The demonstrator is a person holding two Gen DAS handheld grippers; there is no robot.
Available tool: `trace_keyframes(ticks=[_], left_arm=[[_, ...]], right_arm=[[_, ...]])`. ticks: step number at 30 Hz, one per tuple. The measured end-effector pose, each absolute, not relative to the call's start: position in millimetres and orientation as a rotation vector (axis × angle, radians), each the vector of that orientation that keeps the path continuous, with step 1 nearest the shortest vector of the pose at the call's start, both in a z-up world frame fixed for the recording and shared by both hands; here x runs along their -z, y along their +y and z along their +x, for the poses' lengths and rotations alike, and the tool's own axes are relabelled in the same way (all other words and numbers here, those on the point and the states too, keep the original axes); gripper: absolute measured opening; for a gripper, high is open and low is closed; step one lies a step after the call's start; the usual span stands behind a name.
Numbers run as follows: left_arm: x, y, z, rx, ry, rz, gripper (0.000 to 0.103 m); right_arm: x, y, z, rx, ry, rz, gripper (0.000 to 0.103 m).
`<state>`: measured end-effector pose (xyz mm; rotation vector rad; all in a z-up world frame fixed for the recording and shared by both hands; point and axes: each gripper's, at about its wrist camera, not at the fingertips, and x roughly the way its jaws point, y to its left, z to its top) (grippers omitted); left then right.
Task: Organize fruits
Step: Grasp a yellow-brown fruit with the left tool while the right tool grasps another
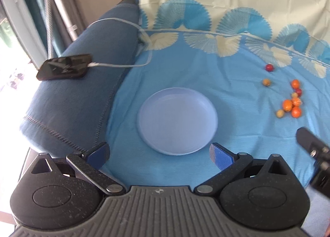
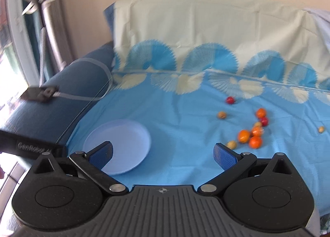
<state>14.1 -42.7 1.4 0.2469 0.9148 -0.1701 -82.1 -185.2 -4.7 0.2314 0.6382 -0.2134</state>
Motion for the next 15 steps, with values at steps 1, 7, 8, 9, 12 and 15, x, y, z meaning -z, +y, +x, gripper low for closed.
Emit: trace_keyframes(ticks=[1,7,8,9,12,15], left_arm=[[-1,-55,16,0.199,0.922,0.243,0.103],[25,-156,31,0.43,0.98,0.25,0.103],[35,-176,35,0.454,1.002,0.275,0.103],[47,-196,40,0.471,1.025,0.304,0.103],[85,-249,57,0.506,1.071,0.363,0.103],[122,-289,77,0.519,1.086,0.391,0.103]], right_arm=[[4,-198,-86,0.245,0.618,0.243,0.103],[24,-308,-112,0.52,0.557,0.273,0.103],[30,-332,-116,0.577,0.559,0.272,0.103],[36,-357,-118,0.632,0.558,0.276,0.103],[57,-438,-124,0.798,0.529,0.295,0.103],[91,-524,-113,0.93,0.513,0.338,0.102]])
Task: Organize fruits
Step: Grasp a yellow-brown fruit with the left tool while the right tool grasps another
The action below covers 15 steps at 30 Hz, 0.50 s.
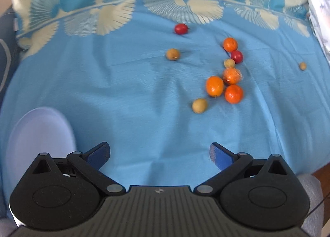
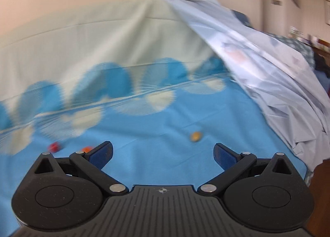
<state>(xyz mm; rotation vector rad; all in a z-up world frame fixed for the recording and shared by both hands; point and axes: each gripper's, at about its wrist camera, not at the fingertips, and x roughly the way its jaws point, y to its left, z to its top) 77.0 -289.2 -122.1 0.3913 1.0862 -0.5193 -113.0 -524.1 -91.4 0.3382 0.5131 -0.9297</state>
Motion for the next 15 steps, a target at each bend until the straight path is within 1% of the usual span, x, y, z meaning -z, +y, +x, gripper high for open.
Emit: trace_keyframes(ticks=[4,7,10,12,13,14,15], left_arm=[[166,-331,102,0.532,1.09,0.434,0.103],[192,-350,119,0.53,1.117,0.44,0.103],[213,-362,128,0.54,1.135,0.47,0.103],[217,-362,130,0.554,1.127,0.457,0.103],[218,-363,131,0.557,1.129,0.461,0.103],[217,-364,132,0.556,1.131,0.465,0.103],[215,-364,132,0.551,1.13,0.464,0.101]], right_arm=[[154,-626,-88,1.028,0.582,0.429,0.102],[201,-676,-64,1.03,0.63,0.477,0.102],[239,-706,-42,1.021,0.683,0.486,0.102],[261,-721,-29,1.028,0.744,0.497,0.103],[268,-722,-27,1.035,0.742,0.479,0.102],[269,-716,-27,1.042,0.696,0.424,0.102],[270,-715,-26,1.037,0.705,0.404,0.099]])
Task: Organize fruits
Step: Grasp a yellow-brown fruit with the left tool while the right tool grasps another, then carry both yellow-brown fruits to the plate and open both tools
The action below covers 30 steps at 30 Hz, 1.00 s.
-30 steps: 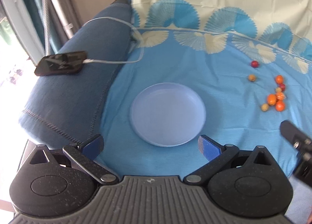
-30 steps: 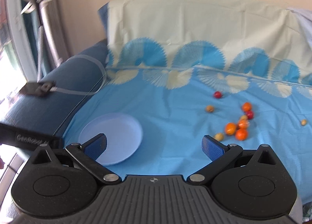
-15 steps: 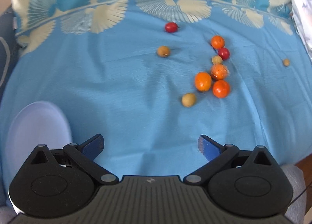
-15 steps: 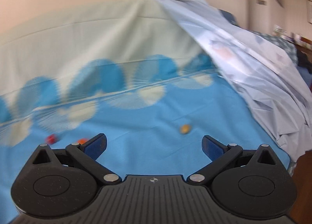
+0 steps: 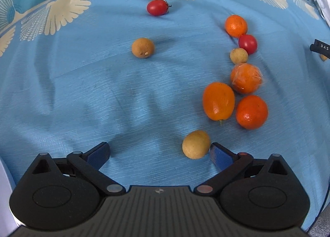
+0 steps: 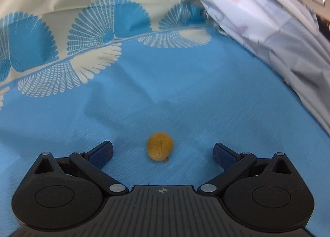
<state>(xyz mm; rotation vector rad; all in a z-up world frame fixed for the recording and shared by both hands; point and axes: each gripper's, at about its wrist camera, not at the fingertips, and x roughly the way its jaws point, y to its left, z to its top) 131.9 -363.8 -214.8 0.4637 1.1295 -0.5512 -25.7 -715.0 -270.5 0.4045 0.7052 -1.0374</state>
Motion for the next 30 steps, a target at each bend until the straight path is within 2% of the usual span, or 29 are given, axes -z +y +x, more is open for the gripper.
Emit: trace_keyframes(ticks=[1,2,3,4,8,14,23,30], left_arm=[[211,-363,131,0.558,1.117,0.445,0.085],[206,-361,129,0.58,1.105,0.423,0.056],[201,-362,128,0.604,1.102,0.42,0.038],[195,-363,126,0.62,1.113,0.415,0.028],[169,-353,123,0.63,1.065,0.351,0.028],[110,-321,101,0.615,0.989,0.313,0.028],[10,-206,35,0.495,0.907,0.268,0.028],[-16,-91,-16,0.37,0.885,0.224,0.028]], right_arm=[[270,-713,-28,1.033,0.685,0.403,0.092],[268,-712,-30,1.028,0.668,0.402,0.072],[266,-709,-31,1.031,0.665,0.384,0.034],[261,-706,-32,1.034,0.672,0.365,0.026],[245,-704,-42,1.029,0.66,0.423,0.026],[172,-646,-73,0.925,0.55,0.409,0.026],[53,-466,-115,0.555,0.437,0.417,0.026],[16,-311,-129,0.191,0.507,0.453,0.026]])
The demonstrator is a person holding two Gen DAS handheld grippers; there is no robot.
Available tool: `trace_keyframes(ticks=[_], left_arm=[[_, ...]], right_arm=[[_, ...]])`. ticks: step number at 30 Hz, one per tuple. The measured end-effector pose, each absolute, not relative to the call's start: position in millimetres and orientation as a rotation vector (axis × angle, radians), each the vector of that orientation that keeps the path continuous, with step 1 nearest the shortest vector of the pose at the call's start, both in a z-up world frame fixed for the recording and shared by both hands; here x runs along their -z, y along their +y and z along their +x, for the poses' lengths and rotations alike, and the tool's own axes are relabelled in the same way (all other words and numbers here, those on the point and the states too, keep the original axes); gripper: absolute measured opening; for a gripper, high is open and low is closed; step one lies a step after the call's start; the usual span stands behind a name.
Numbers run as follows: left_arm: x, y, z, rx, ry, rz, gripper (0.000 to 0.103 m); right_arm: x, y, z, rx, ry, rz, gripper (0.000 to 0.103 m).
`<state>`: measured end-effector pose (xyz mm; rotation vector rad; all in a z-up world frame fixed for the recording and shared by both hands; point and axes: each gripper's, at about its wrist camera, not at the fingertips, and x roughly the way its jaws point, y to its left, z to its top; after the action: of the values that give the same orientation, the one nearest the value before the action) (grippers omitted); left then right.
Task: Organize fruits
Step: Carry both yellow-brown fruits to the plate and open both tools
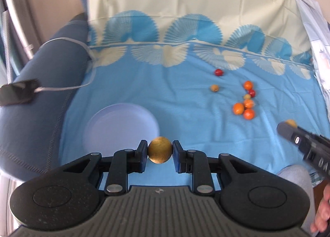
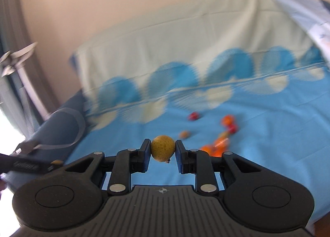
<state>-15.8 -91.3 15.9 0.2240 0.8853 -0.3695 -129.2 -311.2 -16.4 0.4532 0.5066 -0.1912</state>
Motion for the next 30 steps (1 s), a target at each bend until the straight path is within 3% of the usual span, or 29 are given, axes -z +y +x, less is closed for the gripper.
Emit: trace_keyframes(ticks=[11,30], left_arm=[[-9,21,-50,0.263,0.896,0.097,0.028],[1,40,-31,0.259,0.917,0.025,0.028]], right_arm=[[0,-162,-135,-0.116,0.645,0.198,0.026],[-3,-143,-119,-0.092,0.704,0.14,0.026]])
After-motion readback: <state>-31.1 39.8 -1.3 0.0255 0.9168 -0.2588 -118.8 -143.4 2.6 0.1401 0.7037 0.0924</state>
